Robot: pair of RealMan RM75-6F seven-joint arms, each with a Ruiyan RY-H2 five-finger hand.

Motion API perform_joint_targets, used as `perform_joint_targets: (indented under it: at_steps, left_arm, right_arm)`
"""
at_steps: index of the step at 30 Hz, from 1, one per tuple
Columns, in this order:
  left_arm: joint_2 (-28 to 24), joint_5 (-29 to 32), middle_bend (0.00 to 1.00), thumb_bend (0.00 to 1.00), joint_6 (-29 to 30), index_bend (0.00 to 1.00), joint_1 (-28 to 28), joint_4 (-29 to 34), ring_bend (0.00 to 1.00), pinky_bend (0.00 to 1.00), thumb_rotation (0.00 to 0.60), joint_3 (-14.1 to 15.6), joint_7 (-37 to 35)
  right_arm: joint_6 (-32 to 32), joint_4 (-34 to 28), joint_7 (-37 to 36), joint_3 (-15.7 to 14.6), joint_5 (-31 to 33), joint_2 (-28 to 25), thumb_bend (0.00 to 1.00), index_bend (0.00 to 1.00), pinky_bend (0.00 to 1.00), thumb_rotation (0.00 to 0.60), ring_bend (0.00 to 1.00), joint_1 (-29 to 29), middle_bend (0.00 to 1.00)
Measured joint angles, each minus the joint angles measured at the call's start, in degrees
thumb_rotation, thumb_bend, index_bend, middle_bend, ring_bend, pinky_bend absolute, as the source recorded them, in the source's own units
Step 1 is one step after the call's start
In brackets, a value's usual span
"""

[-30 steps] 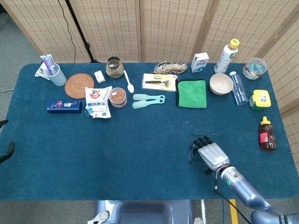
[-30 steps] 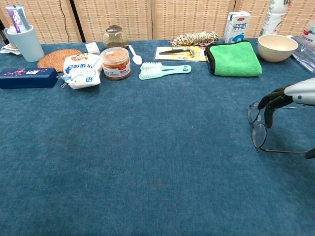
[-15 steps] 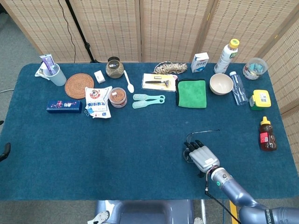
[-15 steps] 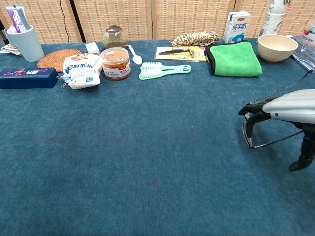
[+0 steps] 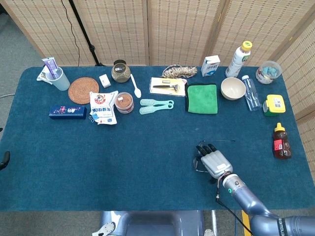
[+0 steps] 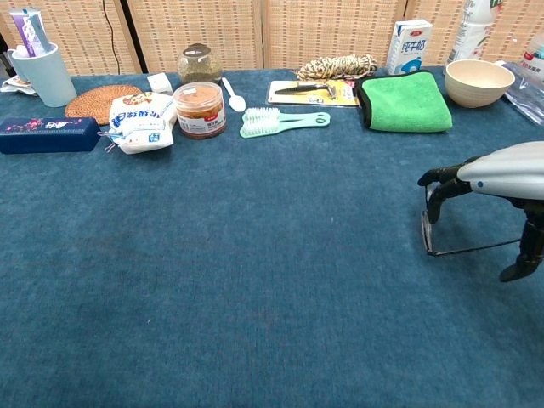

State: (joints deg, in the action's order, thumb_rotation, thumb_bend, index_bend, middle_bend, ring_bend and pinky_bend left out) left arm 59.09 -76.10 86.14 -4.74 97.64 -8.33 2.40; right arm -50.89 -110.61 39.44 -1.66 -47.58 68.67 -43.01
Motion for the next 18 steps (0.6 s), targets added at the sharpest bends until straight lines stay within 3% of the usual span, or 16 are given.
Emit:
perform_joint_targets:
  at_steps: [10, 18]
  left_arm:
    - [-0.2, -0.6, 0.11, 0.38, 0.6, 0.2, -0.1, 1.1, 0.09, 0.05, 0.592, -0.1, 0.9]
    - [-0.3, -0.8, 0.11, 0.38, 1.0, 0.2, 0.0, 1.7, 0.09, 0.05, 0.593, 0.0, 1.4]
  right_arm:
    - [-1.3, 0.8, -2.6, -1.3, 0.3, -1.7, 0.04, 0.24, 0.0, 0.6, 0.0, 1.1, 0.0]
    - [-2.3, 0.1, -6.2, 0.0, -3.1, -4.6, 0.04, 0.23, 0.0, 0.6, 0.0, 1.5, 0.0]
